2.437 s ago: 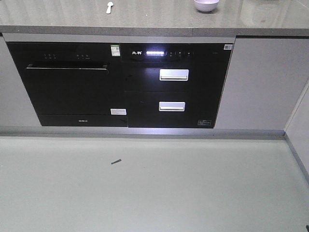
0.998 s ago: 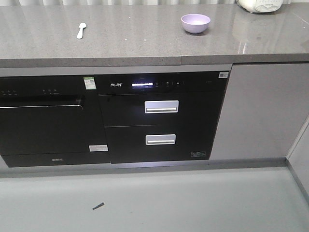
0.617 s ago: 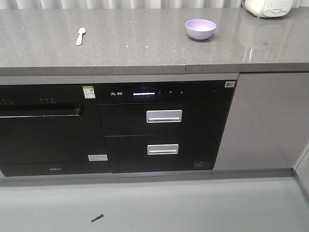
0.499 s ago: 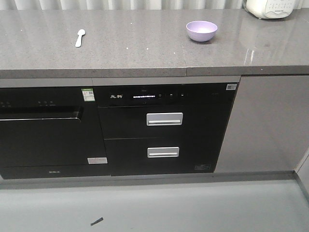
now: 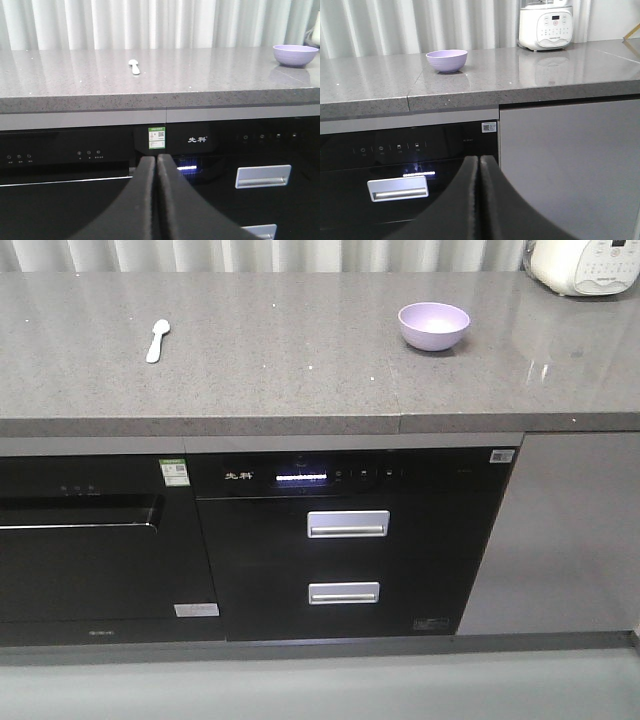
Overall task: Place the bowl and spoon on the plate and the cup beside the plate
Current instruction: 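Approach the counter and stop in front of the spoon and bowl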
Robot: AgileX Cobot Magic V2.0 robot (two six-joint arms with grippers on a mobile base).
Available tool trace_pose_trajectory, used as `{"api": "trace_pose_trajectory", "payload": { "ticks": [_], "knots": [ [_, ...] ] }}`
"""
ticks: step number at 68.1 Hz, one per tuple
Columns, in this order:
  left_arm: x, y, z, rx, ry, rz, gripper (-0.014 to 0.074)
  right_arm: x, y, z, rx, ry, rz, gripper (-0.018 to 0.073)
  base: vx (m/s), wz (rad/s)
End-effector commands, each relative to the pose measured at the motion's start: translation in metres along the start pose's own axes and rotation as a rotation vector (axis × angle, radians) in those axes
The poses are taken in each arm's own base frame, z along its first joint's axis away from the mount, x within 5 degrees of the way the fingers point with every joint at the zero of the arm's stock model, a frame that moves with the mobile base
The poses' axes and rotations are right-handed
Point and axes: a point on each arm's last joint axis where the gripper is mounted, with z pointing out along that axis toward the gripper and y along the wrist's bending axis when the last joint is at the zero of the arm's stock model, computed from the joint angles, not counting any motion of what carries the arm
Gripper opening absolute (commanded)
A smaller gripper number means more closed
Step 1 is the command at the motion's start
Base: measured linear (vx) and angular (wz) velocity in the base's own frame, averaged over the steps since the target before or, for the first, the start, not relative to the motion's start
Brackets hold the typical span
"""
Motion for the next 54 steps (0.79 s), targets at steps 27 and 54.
{"api": "trace_pose_trajectory", "payload": {
  "ticks": [27,54],
  "knots": [
    [-0.0115,-0.0009,0.0004,0.005,-0.069,-0.008,-0.0006,-0.0044,0.0013,-0.0002,-0.013,-0.073,-0.009,-0.0006,0.21,0.02],
    [-0.0115,-0.0009,0.0004,0.005,-0.069,-0.008,-0.0006,-0.0044,0.0013,-0.0002,-0.013,-0.073,-0.009,-0.0006,0.17,-0.02]
  ]
}}
